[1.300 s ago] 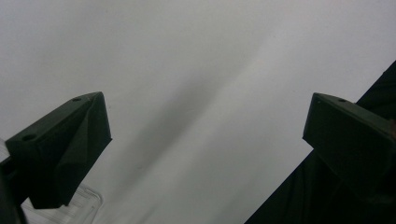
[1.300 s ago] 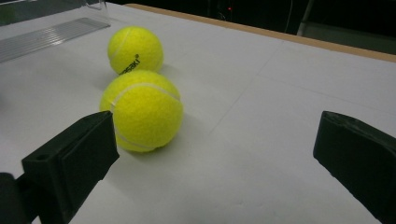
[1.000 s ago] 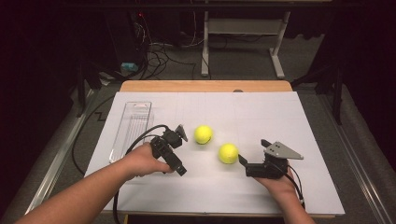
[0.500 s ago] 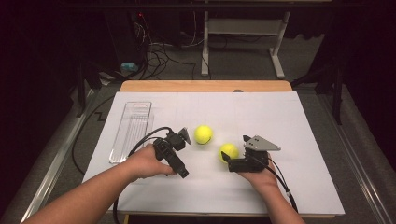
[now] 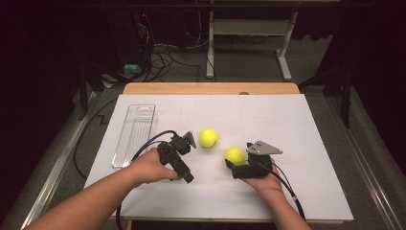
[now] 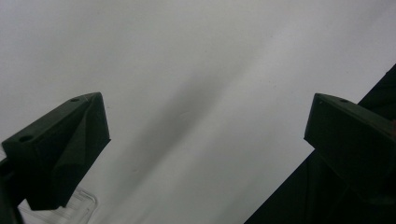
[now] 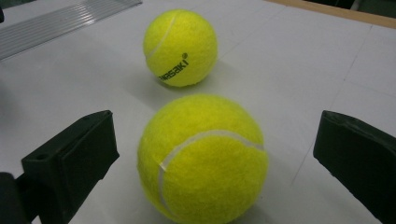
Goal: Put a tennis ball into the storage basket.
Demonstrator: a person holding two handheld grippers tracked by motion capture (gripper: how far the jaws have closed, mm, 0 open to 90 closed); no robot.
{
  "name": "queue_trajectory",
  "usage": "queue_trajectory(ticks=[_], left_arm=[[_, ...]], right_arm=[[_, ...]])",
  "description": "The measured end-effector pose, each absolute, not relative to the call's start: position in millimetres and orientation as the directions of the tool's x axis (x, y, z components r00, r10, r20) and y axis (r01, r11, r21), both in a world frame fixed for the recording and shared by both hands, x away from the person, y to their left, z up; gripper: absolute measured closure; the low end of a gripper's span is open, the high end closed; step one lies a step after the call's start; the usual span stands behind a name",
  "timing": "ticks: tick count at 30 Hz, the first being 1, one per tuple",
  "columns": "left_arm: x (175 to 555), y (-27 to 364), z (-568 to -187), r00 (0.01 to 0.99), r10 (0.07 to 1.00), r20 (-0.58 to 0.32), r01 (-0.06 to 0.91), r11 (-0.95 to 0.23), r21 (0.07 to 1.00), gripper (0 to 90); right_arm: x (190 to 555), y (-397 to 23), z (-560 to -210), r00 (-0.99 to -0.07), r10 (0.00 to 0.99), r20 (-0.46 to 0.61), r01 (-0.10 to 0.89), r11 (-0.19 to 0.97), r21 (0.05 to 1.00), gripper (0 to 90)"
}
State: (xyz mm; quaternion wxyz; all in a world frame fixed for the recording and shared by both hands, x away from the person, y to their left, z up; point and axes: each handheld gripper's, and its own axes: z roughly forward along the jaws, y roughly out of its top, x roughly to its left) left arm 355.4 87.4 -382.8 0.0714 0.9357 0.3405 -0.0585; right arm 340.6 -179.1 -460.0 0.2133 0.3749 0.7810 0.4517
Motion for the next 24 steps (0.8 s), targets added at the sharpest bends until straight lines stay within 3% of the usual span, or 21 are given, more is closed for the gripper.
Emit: queue_trajectory(ticks=[24], left_arm=[[354.0,86.5,-379.5,0.76,0.63,-0.158,0.647,-0.756,0.1,1.0]], right_arm=[[344.3,-176.4,-469.2,-0.648,0.762,0.028,0.454,0.357,0.816,16.6]])
